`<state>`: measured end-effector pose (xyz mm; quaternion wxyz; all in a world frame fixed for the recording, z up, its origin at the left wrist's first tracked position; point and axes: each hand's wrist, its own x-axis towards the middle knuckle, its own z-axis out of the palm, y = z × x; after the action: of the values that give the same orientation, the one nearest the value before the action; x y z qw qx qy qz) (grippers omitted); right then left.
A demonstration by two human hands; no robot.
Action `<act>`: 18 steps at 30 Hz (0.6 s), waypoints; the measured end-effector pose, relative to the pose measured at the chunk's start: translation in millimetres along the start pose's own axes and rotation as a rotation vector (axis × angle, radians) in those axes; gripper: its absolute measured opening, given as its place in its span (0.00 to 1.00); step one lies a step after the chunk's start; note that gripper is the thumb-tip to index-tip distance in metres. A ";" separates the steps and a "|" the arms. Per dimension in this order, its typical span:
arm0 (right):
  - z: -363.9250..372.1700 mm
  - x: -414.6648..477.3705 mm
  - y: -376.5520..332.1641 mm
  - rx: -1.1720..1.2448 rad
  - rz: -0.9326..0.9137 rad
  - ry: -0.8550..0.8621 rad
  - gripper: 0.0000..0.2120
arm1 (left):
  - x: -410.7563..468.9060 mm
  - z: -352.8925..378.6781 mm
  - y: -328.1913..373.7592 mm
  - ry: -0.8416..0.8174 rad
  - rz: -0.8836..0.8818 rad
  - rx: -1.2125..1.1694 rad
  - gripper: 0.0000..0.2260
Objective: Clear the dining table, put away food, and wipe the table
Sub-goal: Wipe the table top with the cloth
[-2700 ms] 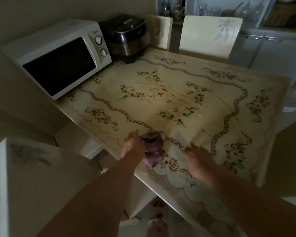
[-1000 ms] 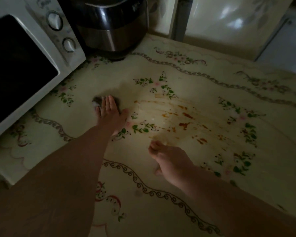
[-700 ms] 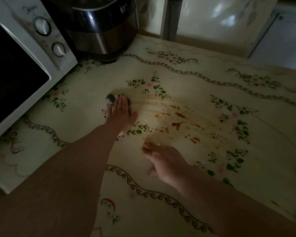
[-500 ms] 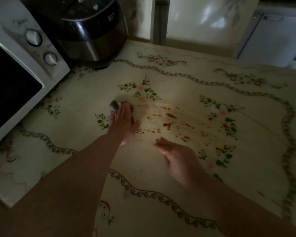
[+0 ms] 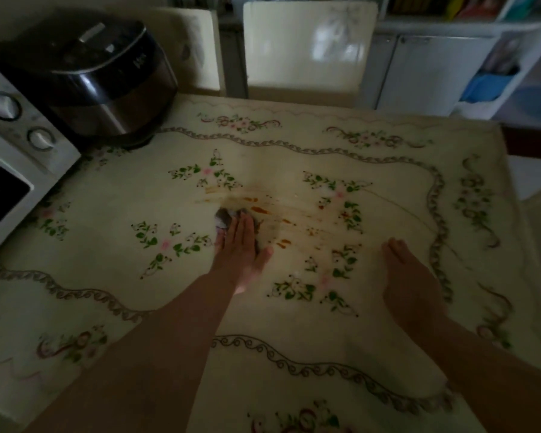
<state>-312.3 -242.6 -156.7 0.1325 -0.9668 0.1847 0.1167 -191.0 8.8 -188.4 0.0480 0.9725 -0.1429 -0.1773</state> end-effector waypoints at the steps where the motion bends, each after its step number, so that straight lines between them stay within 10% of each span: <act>1: -1.4 -4.5 8.6 0.006 0.018 -0.007 0.33 | -3.4 1.6 9.4 -0.006 0.014 0.006 0.35; 18: -14.5 -65.7 123.7 0.054 0.046 -0.072 0.28 | -51.6 44.6 170.0 -0.055 0.197 0.044 0.36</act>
<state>-417.2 -336.4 -151.4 0.1624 -0.9535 0.2053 0.1494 -297.6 -140.1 -188.4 0.0398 0.9494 -0.2429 -0.1952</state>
